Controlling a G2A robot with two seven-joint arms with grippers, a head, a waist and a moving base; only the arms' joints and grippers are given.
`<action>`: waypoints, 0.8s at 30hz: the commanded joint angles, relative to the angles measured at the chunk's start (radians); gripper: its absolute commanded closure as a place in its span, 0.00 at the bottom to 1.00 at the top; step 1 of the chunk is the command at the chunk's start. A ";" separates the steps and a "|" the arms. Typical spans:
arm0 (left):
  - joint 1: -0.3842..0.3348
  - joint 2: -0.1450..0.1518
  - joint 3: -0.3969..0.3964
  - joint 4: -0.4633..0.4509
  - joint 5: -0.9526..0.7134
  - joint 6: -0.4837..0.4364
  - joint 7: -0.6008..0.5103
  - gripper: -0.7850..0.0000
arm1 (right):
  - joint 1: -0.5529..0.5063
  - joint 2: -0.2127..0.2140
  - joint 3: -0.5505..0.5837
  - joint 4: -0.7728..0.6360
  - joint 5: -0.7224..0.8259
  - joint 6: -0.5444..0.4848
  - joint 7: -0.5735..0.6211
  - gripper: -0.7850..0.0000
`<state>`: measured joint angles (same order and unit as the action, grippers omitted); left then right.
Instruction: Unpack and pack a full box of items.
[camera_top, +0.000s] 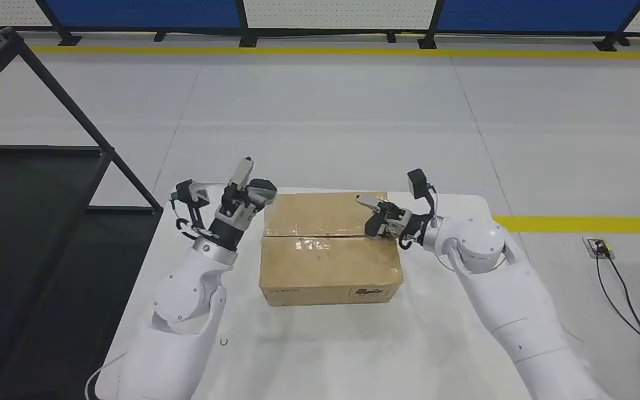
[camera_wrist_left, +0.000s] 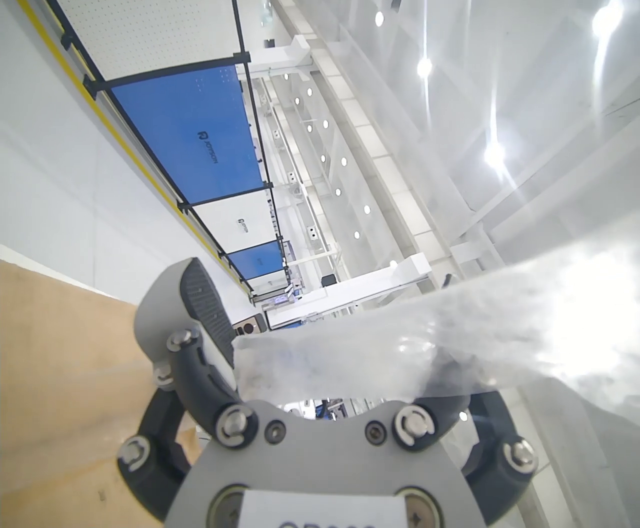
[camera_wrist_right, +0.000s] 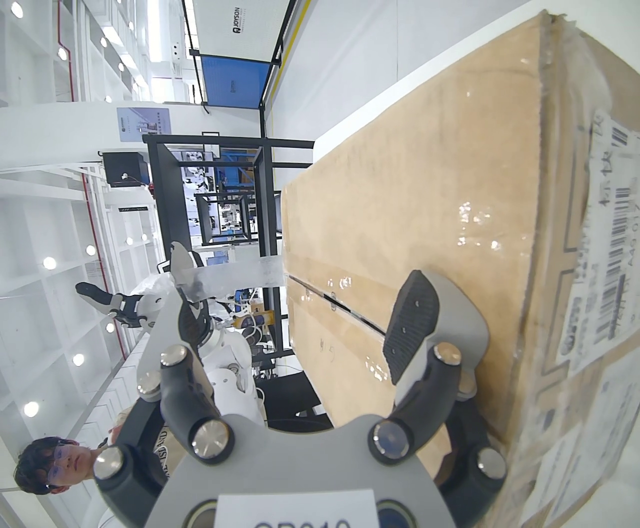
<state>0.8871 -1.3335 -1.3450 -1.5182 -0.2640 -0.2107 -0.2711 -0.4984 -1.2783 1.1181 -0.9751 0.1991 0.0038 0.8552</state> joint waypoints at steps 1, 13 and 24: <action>-0.007 -0.002 0.014 0.004 0.012 0.006 0.004 0.00 | -0.013 0.005 0.013 -0.018 0.003 -0.010 0.002 0.00; -0.032 -0.011 0.075 0.014 0.095 0.048 0.010 0.00 | -0.093 0.041 0.107 -0.130 -0.016 0.002 0.011 0.00; -0.068 -0.019 0.148 0.018 0.213 0.097 -0.008 0.00 | -0.082 0.045 0.102 -0.107 -0.020 0.018 0.025 0.00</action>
<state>0.8216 -1.3514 -1.2051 -1.5032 -0.0694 -0.1163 -0.2833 -0.5818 -1.2328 1.2212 -1.0849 0.1779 0.0222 0.8809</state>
